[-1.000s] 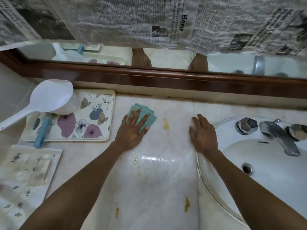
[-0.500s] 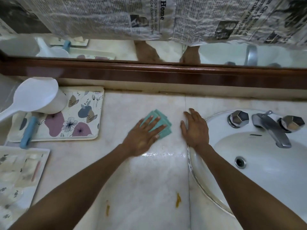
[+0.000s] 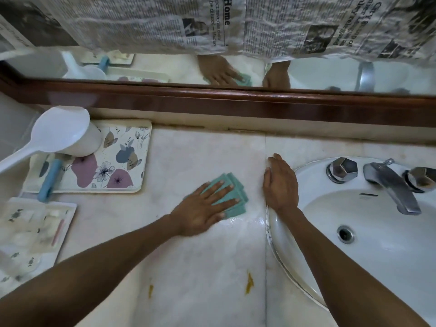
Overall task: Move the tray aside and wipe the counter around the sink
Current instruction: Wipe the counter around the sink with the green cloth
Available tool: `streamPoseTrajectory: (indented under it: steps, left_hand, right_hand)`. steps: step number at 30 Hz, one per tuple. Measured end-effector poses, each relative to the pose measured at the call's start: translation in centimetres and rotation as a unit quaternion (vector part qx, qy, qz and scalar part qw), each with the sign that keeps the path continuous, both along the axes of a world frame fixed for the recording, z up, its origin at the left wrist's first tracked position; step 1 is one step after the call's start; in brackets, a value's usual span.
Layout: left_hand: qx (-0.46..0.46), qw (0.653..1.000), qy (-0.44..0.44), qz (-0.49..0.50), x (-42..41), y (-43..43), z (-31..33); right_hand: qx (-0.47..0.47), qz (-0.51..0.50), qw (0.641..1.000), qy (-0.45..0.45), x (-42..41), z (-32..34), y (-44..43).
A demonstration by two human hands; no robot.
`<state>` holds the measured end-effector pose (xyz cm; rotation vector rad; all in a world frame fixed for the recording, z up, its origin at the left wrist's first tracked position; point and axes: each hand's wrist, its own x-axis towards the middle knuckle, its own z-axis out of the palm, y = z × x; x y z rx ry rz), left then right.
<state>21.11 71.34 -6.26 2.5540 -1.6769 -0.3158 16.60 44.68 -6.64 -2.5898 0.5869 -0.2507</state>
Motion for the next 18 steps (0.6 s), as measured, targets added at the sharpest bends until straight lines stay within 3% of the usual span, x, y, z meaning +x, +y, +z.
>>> streamPoseTrajectory:
  steps: [2,3,5,7,9,11,14,18]
  left_hand:
    - [0.009,0.999,-0.025,-0.023,3.3,1.2,-0.1]
    - [0.008,0.999,-0.032,0.015,5.0,0.8,-0.3]
    - [0.001,0.987,-0.026,0.158,6.9,-2.1,-0.6]
    - [-0.023,0.95,0.003,0.312,6.9,-7.0,-0.9]
    - [-0.042,0.918,0.031,0.392,5.6,-11.6,-0.7]
    - [-0.037,0.93,0.03,0.363,3.7,-13.6,-1.0]
    - [-0.026,0.984,0.012,0.173,1.3,-10.0,-1.2]
    - [-0.012,1.0,-0.016,-0.006,2.8,-3.0,-0.7]
  right_hand:
    - [0.005,-0.001,1.0,-0.011,0.0,0.0,0.0]
    - [0.005,-0.001,1.0,-0.016,0.0,0.0,0.0]
    - [0.0,-0.008,1.0,-0.023,-0.1,0.0,0.0]
    - [-0.018,-0.031,0.999,-0.022,-0.1,0.1,-0.1]
    - [-0.039,-0.066,0.997,-0.023,-0.3,0.1,-0.1]
    - [-0.047,-0.103,0.993,-0.035,-0.4,0.2,-0.1]
    - [-0.032,-0.141,0.989,-0.038,-0.4,0.1,-0.2]
    - [-0.035,-0.14,0.989,-0.021,-0.4,-0.1,-0.3]
